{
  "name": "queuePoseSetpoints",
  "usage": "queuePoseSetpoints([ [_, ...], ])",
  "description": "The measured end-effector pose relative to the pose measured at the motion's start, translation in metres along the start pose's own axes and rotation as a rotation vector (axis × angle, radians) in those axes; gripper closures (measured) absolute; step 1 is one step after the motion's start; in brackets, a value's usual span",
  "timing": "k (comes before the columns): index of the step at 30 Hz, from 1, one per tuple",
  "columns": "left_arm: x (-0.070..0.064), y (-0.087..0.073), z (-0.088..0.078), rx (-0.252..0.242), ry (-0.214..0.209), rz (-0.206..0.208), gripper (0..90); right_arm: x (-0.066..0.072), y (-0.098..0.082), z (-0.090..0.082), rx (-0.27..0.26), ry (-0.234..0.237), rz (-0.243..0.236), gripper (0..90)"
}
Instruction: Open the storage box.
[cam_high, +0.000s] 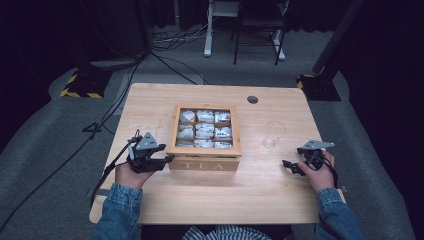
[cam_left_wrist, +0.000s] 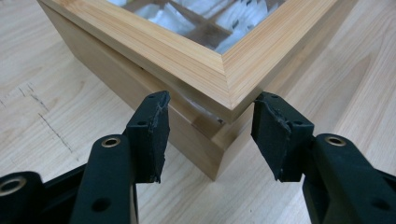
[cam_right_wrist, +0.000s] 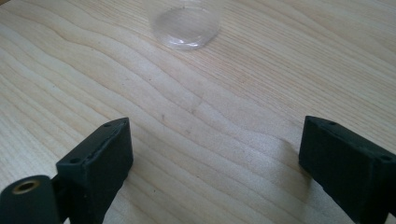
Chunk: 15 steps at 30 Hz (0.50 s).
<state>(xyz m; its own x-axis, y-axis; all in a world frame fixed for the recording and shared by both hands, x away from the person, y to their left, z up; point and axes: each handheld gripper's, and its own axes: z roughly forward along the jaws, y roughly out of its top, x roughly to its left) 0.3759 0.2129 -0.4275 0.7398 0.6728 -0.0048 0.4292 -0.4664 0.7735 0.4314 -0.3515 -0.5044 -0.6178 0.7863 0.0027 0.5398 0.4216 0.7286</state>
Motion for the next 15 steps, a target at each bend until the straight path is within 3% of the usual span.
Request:
queuePoseSetpoints([
  [8,0.000,0.011,-0.003,-0.026,0.009,0.005,46.0,0.001,-0.001,-0.001,0.000,-0.001,-0.002,10.1],
  [11,0.004,0.015,-0.007,-0.064,-0.008,-0.007,45.7,0.001,-0.002,-0.002,0.001,0.000,-0.006,10.1],
  [15,0.002,0.022,-0.012,-0.080,0.020,0.001,45.7,0.002,-0.002,-0.002,0.001,0.001,-0.005,10.2],
])
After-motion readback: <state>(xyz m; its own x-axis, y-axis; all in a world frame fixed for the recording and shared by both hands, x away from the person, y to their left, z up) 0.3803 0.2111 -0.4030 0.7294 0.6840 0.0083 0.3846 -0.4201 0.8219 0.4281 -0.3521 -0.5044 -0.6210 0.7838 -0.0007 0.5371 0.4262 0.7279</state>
